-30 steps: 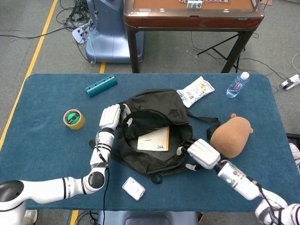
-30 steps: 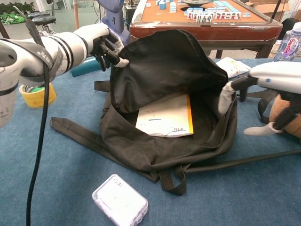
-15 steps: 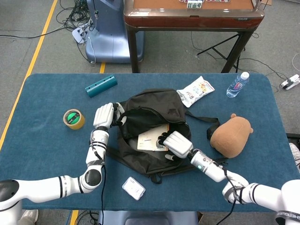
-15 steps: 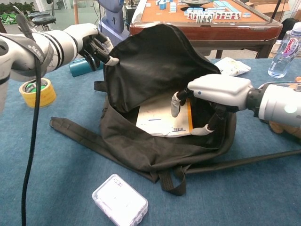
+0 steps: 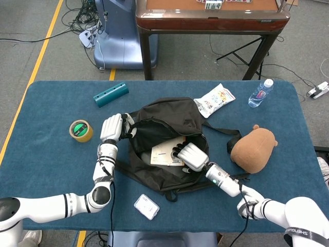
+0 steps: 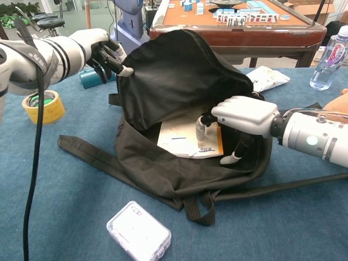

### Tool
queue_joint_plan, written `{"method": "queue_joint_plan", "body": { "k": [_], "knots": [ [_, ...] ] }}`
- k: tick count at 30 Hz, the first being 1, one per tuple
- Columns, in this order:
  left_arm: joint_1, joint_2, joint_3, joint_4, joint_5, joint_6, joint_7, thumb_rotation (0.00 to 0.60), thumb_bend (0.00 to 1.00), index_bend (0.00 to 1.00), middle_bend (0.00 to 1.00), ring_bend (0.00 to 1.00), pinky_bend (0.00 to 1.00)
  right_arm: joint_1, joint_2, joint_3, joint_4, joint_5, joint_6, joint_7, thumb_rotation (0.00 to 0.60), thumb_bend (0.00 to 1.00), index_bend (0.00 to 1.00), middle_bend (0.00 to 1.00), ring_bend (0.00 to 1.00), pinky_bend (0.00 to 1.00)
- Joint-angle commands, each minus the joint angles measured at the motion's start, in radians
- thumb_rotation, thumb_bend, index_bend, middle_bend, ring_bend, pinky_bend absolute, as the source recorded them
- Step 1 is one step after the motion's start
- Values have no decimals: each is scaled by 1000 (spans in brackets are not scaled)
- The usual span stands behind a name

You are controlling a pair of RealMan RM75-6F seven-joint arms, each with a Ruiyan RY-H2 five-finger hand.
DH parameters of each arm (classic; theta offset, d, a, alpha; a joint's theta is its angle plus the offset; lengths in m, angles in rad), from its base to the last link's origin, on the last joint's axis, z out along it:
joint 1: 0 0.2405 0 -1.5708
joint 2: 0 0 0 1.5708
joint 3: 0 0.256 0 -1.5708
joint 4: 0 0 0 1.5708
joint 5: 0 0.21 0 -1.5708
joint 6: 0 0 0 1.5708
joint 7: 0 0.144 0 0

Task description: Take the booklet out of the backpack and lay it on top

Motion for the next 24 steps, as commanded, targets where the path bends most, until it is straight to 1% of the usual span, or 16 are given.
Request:
{"method": "queue_joint_plan", "body": {
  "k": [1, 13, 24],
  "knots": [
    [-2, -4, 2, -2, -3, -2, -3, 600, 374, 649, 679, 650, 527, -7, -32, -8, 38, 5, 29, 10, 600, 0, 371, 301, 243, 331],
    [-8, -1, 1, -20, -10, 10, -4, 600, 374, 642, 673, 649, 527, 12, -144, -16, 139, 15, 64, 12, 600, 0, 371, 288, 237, 331],
    [-2, 10, 5, -34, -8, 18, -10, 600, 374, 637, 673, 649, 527, 30, -203, -5, 216, 37, 79, 0, 600, 0, 360, 283, 231, 331]
  ]
}}
